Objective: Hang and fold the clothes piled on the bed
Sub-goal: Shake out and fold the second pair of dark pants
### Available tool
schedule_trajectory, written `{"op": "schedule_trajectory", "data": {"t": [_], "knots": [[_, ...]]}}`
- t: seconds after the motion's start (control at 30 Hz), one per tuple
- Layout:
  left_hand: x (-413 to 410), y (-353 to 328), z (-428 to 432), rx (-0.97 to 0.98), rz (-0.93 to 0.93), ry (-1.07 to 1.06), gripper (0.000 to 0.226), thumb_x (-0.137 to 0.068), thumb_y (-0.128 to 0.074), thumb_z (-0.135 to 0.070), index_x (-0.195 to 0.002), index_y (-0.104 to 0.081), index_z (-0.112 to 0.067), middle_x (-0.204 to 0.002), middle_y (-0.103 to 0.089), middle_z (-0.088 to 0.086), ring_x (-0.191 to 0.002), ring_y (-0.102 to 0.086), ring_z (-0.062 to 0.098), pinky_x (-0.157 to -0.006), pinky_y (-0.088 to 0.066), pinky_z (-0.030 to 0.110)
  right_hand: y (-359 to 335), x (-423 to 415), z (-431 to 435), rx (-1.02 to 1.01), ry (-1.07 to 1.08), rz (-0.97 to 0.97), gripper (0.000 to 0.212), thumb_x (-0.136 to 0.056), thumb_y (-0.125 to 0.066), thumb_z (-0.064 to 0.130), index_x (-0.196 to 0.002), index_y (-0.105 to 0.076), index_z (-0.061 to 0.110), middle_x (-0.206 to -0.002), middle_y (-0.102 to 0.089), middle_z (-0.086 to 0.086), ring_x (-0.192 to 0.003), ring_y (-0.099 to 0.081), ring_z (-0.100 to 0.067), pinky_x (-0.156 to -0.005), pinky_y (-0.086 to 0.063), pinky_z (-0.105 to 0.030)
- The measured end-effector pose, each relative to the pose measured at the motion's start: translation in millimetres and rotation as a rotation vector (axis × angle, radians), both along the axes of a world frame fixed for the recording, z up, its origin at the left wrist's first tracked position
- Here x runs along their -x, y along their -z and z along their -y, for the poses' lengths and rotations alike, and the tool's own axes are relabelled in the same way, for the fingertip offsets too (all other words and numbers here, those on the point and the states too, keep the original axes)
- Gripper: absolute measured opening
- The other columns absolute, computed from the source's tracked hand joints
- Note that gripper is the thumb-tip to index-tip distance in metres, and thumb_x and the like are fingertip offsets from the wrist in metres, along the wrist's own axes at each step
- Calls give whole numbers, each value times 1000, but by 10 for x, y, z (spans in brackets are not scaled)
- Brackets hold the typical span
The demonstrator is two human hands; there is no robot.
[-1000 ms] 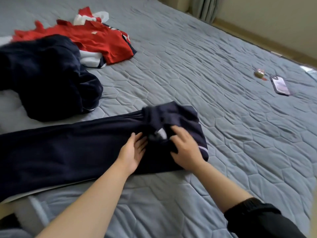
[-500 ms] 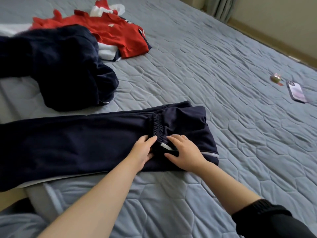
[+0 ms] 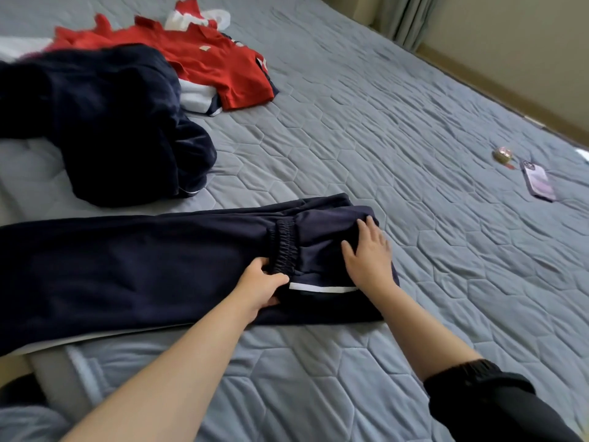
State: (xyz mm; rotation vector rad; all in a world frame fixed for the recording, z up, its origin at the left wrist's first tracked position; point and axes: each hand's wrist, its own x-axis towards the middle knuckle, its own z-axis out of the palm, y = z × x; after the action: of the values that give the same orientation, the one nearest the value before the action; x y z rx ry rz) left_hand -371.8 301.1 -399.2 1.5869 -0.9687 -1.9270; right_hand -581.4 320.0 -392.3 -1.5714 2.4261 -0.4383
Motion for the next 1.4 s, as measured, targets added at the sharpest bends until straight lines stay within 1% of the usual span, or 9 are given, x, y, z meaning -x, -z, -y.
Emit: {"op": "schedule_trajectory", "data": {"t": [0.23, 0.4, 0.7, 0.9, 1.0, 1.13, 1.27, 1.33, 1.4], "knots": [[-40, -15, -42, 234, 302, 129, 62, -78, -67, -9, -134, -44, -19, -113, -62, 8, -102, -61, 25, -87, -54, 41, -62, 472, 156, -234, 442, 818, 56, -75, -74, 48, -109, -64, 5, -99, -70, -9, -89, -66, -24, -79, -50, -33], [-36, -6, -211, 1189, 920, 463, 79, -82, -62, -11, -150, -26, -21, -152, -30, 7, -134, -34, 27, -106, -34, 37, -112, 734, 62, -480, 366, 1065, 54, -73, -79, 41, -114, -62, 11, -105, -72, -9, -95, -70, -23, -78, -55, -34], [521, -333, -98, 496, 548, 756, 78, -87, -39, -4, -153, -4, -25, -161, 10, -1, -147, 10, 19, -119, -5, 34, -623, 607, 236, 27, 497, 621, 19, -66, -74, 17, -77, -62, 6, -75, -64, -10, -64, -59, -22, -57, -47, -28], [788, -674, -89, 47, -156, 504, 57, -97, -47, -15, -148, -29, -30, -144, -40, -10, -121, -44, 8, -100, -34, 24, -1293, 585, 329, 164, 438, 52, 14, -78, -55, 15, -90, -55, 7, -82, -55, -8, -73, -51, -28, -60, -37, -30], [529, -545, -82, -46, -256, 308, 50, -101, -41, -17, -148, -30, -28, -150, -35, -6, -130, -38, 11, -109, -26, 34, -1428, 160, 409, 48, 228, -93, 10, -81, -51, 15, -91, -49, 12, -82, -51, -7, -73, -48, -28, -59, -36, -30], [-130, -252, -26, -179, -513, -54, 45, -101, -38, -31, -146, -35, -24, -152, -34, 2, -137, -35, 24, -106, -30, 43, -1332, -570, 442, -8, -123, -21, 26, -80, -59, 22, -103, -52, 12, -89, -57, -6, -83, -56, -29, -62, -39, -30], [-635, -226, 78, -336, -541, -387, 46, -106, -26, -31, -146, -34, -9, -147, -38, 19, -133, -38, 33, -106, -31, 25, -1186, -982, 496, -193, -241, 661, 53, -89, -62, 36, -135, -47, 14, -101, -66, 0, -88, -68, -18, -69, -55, -31], [-697, -255, 128, -238, -428, -419, 45, -106, -29, -23, -140, -40, 4, -144, -42, 24, -132, -41, 33, -99, -33, 9, -1050, -984, 513, -149, -223, 476, 46, -92, -57, 36, -133, -50, 16, -116, -64, -1, -103, -63, -18, -81, -48, -27], [-620, -312, 105, -146, -317, -301, 41, -96, -53, -34, -128, -56, -8, -122, -63, 17, -109, -62, 31, -88, -51, 32, -840, -940, 471, -111, -201, 294, 43, -94, -54, 33, -132, -51, 15, -130, -59, -4, -117, -55, -22, -92, -41, -26]]}}
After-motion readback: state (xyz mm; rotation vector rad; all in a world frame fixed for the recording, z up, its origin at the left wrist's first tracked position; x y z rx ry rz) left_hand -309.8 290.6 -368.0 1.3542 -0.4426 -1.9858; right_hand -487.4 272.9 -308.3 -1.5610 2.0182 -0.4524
